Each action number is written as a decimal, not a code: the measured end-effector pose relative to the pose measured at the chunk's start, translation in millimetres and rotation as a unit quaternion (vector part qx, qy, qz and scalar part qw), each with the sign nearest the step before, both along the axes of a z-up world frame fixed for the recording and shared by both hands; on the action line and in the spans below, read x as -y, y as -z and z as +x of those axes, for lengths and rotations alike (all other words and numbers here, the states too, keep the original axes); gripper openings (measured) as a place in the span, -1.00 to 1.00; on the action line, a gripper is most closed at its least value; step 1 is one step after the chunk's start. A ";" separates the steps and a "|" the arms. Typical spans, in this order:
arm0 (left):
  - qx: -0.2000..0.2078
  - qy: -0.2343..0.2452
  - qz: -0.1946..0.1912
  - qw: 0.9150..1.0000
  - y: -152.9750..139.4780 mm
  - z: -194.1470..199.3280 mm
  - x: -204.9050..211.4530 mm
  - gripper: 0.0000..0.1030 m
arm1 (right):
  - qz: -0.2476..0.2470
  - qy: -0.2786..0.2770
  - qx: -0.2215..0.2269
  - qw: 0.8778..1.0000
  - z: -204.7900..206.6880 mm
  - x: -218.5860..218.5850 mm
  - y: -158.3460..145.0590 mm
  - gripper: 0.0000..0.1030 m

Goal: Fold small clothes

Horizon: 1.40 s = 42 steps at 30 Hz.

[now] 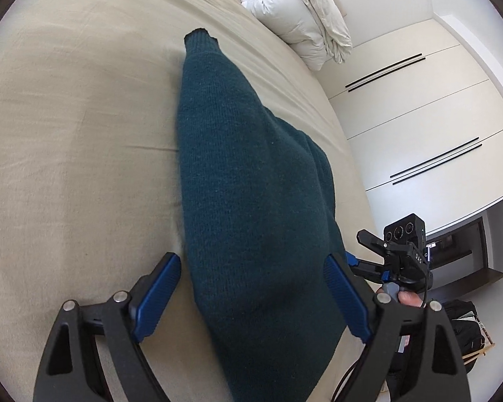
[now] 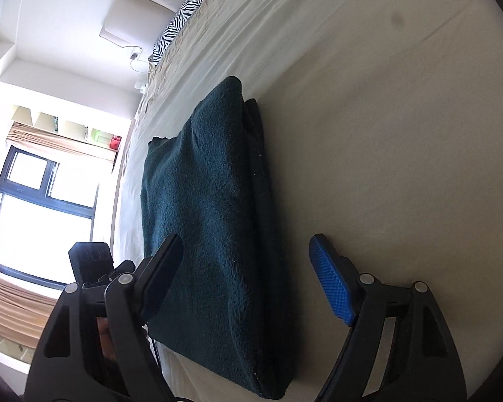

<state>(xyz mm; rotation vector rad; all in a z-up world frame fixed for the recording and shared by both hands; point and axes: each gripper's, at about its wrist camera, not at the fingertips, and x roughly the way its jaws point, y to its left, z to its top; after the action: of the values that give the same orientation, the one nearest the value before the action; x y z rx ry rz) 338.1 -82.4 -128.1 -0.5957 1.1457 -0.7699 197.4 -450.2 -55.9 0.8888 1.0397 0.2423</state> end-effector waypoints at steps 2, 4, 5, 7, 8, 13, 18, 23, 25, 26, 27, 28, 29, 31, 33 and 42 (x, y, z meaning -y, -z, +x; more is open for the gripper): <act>-0.011 0.006 -0.003 1.000 2.0 3.8 2.8 0.73 | 0.014 -0.008 -0.002 1.000 -6.7 1.9 9.3 0.47; -0.013 0.017 0.015 1.000 2.1 7.2 9.5 0.73 | 0.019 -0.019 -0.010 1.000 4.3 -3.9 13.0 0.32; -0.012 0.020 0.026 0.999 0.8 7.6 12.7 0.71 | 0.019 -0.025 -0.015 0.999 9.5 -4.2 6.7 0.28; -0.012 0.023 0.050 0.998 -1.3 10.4 19.3 0.60 | 0.014 -0.036 -0.025 0.999 21.8 -9.8 10.2 0.11; -0.013 0.021 0.064 0.998 -1.9 12.3 22.2 0.50 | 0.008 -0.041 -0.032 0.999 28.2 -10.7 11.1 0.05; -0.019 0.023 0.093 0.995 -3.3 15.3 23.8 0.04 | -0.051 -0.054 -0.054 0.996 56.5 -35.7 12.8 -0.40; 0.002 0.018 0.117 0.993 -23.7 4.9 27.1 -0.14 | -0.157 -0.061 -0.034 0.985 50.1 -70.2 -22.2 -0.56; 0.051 0.026 0.150 0.987 -67.7 -35.4 14.4 -0.16 | -0.238 -0.083 -0.007 0.968 26.5 -123.1 -68.4 -0.59; 0.065 0.025 0.160 0.985 -84.0 -56.1 1.1 -0.16 | -0.255 -0.093 0.007 0.963 10.7 -145.8 -84.3 -0.59; 0.072 0.026 0.165 0.983 -91.0 -67.6 -6.6 -0.16 | -0.259 -0.096 0.014 0.961 9.0 -163.3 -91.7 -0.59; 0.079 0.027 0.170 0.982 -97.4 -80.0 -13.5 -0.15 | -0.264 -0.100 0.021 0.959 -1.0 -174.9 -98.6 -0.59; 0.085 0.029 0.177 0.980 -102.5 -93.3 -20.8 -0.15 | -0.273 -0.104 0.029 0.956 -11.1 -187.0 -105.7 -0.59; 0.092 0.032 0.185 0.978 -106.5 -107.4 -27.5 -0.15 | -0.284 -0.109 0.037 0.952 -20.5 -200.6 -111.9 -0.59; 0.102 0.036 0.202 0.974 -110.9 -135.1 -41.3 -0.15 | -0.311 -0.119 0.051 0.942 -44.3 -232.7 -123.7 -0.59; 0.103 0.035 0.215 0.970 -109.8 -160.3 -54.9 -0.15 | -0.334 -0.130 0.065 0.931 -68.9 -262.0 -131.0 -0.59; 0.076 0.023 0.260 0.962 -77.7 -242.8 -116.2 -0.15 | -0.299 -0.158 0.085 0.937 -155.8 -340.6 -107.7 -0.60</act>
<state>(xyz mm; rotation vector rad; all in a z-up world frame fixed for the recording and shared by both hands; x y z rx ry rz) 95.3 33.7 -50.3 -0.0680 1.1622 -0.5105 41.7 -109.6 51.8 0.1445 1.0084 0.2459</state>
